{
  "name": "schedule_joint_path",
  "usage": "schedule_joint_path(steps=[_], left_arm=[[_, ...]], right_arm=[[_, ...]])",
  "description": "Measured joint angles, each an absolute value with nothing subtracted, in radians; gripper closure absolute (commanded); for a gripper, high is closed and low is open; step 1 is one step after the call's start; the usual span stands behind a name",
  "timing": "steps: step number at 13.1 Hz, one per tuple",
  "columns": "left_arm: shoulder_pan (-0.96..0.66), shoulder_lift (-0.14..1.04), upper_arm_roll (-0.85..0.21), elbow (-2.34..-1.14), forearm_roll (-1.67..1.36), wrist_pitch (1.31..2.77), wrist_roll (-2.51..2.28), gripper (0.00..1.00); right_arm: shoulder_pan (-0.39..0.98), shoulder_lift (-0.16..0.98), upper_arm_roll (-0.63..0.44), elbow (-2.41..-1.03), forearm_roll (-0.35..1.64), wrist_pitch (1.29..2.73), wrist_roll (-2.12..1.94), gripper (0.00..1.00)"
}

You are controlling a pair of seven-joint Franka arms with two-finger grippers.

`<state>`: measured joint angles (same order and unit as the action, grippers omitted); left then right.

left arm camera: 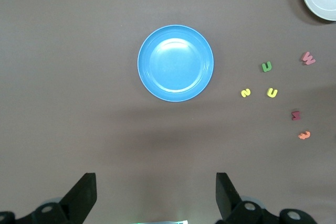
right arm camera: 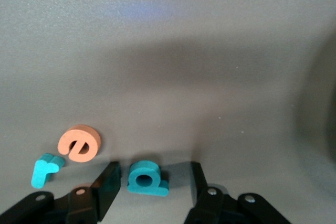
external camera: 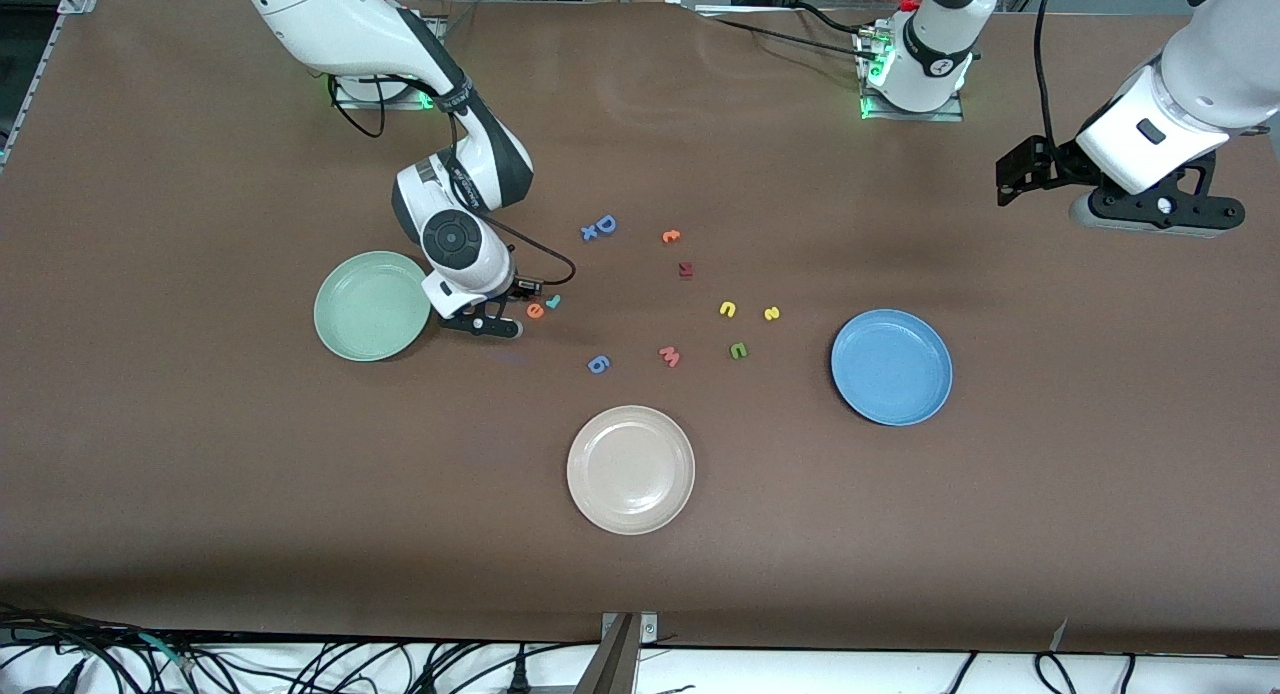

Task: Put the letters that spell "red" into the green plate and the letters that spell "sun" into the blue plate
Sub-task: 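Place the p on the green plate while the left gripper reaches letters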

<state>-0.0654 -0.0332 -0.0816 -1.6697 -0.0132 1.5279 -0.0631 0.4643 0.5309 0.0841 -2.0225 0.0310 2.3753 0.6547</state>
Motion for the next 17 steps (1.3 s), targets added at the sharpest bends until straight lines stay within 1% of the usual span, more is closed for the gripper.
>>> schedule_joint_path(steps=[3,4,5,6,7,14,15,17], left_arm=[[-0.066,-0.033,-0.082,-1.670,-0.013,1.528,-0.063,0.00],[-0.069,-0.033,-0.084,-1.670,-0.013,1.528,-0.063,0.00],[-0.073,-0.033,-0.087,-1.670,-0.013,1.528,-0.063,0.00],[-0.078,-0.033,-0.090,-1.670,-0.013,1.528,-0.063,0.00],[-0.081,-0.033,-0.093,-1.670,-0.013,1.528,-0.066,0.00],[-0.085,-0.030,-0.118,-1.671,-0.013,1.524,-0.071,0.00],[-0.085,-0.029,-0.118,-1.671,-0.013,1.523,-0.071,0.00],[-0.085,-0.028,-0.118,-1.671,-0.013,1.523,-0.071,0.00]], right_arm=[[0.464,0.530,0.089,-2.022,0.032,2.377,0.657,0.56],[0.464,0.530,0.090,-2.022,0.032,2.377,0.658,0.62],[0.464,0.529,0.091,-2.022,0.032,2.378,0.658,0.72],[0.464,0.527,0.091,-2.022,0.032,2.377,0.659,0.78],[0.464,0.525,0.091,-2.022,0.032,2.374,0.659,0.79],[0.464,0.523,0.091,-2.022,0.032,2.367,0.659,0.79],[0.464,0.517,0.090,-2.017,0.032,2.347,0.657,0.79],[0.457,0.486,0.072,-1.995,0.032,2.262,0.627,0.78]])
